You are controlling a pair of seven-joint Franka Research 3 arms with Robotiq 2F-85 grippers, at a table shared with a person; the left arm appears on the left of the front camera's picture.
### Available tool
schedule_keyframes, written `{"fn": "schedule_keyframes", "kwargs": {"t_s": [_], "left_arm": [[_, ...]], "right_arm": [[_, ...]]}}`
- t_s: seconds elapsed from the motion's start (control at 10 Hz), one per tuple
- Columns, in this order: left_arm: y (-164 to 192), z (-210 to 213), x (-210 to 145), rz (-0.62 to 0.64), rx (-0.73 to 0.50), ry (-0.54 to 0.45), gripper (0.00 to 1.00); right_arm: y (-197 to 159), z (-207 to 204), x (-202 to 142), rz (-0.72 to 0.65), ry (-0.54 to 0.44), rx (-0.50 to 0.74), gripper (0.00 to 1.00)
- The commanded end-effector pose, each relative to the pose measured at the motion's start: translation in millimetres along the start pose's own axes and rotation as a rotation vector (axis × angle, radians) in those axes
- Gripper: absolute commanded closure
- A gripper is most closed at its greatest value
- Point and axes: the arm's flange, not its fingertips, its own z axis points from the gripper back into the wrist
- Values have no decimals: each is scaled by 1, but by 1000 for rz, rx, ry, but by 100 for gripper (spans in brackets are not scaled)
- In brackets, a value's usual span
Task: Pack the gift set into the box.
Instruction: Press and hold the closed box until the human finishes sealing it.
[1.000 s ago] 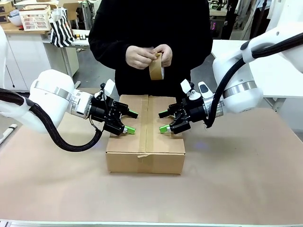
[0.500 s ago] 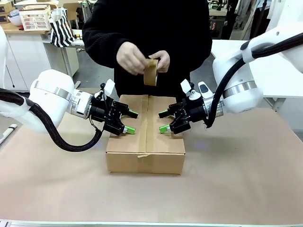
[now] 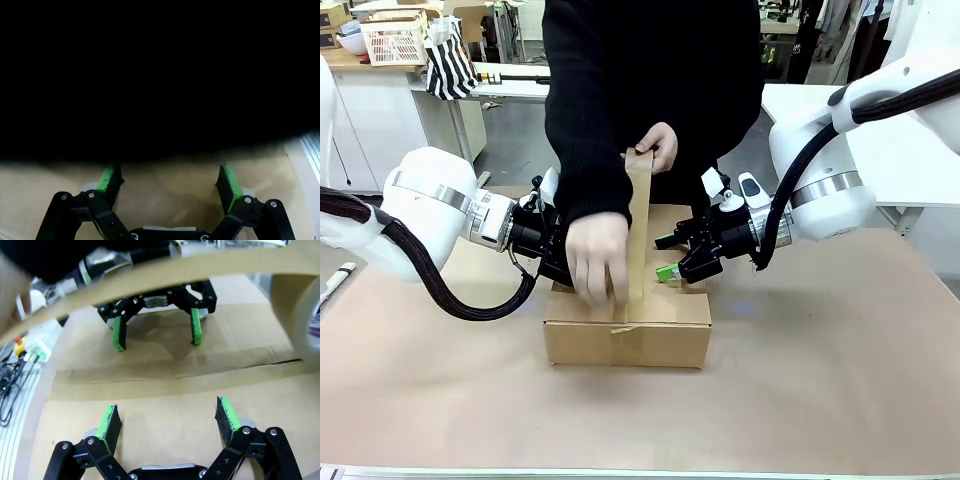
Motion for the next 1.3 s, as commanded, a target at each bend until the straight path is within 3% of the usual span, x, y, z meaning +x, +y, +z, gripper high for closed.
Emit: {"fn": "schedule_keyframes", "kwargs": {"t_s": [0.0, 1.2], "left_arm": [[-1, -1, -2, 1, -2, 3, 0], [-1, -1, -2, 1, -2, 3, 0]], "right_arm": [[1, 0, -3, -2, 10, 2, 0], [1, 0, -3, -2, 10, 2, 0]]}}
